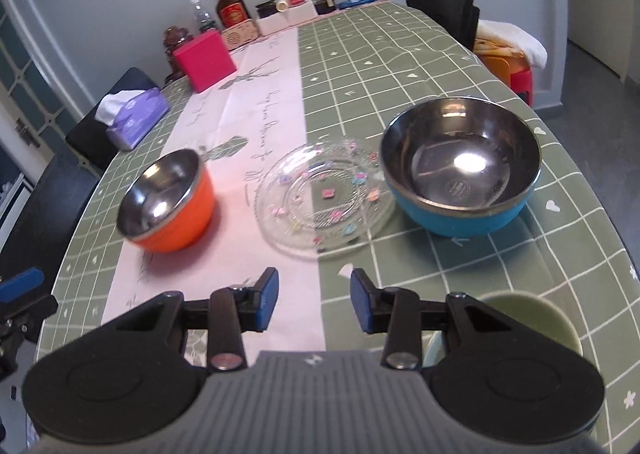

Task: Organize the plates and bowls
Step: 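Move the left tool to the small glass plate beside the blue bowl, then close the left tool on the rim of the small glass plate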

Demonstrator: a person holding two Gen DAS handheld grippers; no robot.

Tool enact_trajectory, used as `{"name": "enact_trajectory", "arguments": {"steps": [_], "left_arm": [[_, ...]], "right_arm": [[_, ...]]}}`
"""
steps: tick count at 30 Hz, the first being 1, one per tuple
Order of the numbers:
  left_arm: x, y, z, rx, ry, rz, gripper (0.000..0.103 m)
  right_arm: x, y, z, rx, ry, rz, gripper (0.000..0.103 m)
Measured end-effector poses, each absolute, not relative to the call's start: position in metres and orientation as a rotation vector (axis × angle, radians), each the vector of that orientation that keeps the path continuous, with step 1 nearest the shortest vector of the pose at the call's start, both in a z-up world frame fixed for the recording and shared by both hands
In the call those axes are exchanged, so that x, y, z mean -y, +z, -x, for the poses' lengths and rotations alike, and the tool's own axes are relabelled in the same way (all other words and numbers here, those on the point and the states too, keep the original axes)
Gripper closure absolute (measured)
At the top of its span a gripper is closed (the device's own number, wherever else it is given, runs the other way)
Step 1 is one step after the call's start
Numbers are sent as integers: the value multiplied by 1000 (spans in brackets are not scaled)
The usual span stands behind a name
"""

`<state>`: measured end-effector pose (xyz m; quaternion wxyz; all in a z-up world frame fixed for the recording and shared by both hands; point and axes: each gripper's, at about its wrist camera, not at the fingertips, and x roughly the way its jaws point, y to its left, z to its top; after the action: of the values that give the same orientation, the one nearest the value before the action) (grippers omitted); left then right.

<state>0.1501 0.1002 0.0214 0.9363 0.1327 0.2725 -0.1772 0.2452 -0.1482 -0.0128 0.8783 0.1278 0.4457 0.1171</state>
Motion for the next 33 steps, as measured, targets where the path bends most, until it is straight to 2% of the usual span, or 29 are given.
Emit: {"name": "enact_trajectory", "arguments": {"steps": [8, 15, 20, 24, 33], "left_arm": [[-46, 22, -216, -632, -429, -238, 53], [-19, 17, -280, -786, -452, -223, 53], [-6, 9, -323, -893, -453, -233, 57], [-1, -6, -358, -1047, -396, -233, 61], [4, -31, -394, -1103, -320, -278, 62]], "right_arm": [[156, -22, -279, -976, 198, -337, 64], [168, -38, -304, -1037, 168, -404, 64], [172, -46, -315, -1069, 164, -442, 64], [178, -52, -321, -1097, 156, -496, 64], [189, -63, -329, -1147, 148, -588, 63]]}}
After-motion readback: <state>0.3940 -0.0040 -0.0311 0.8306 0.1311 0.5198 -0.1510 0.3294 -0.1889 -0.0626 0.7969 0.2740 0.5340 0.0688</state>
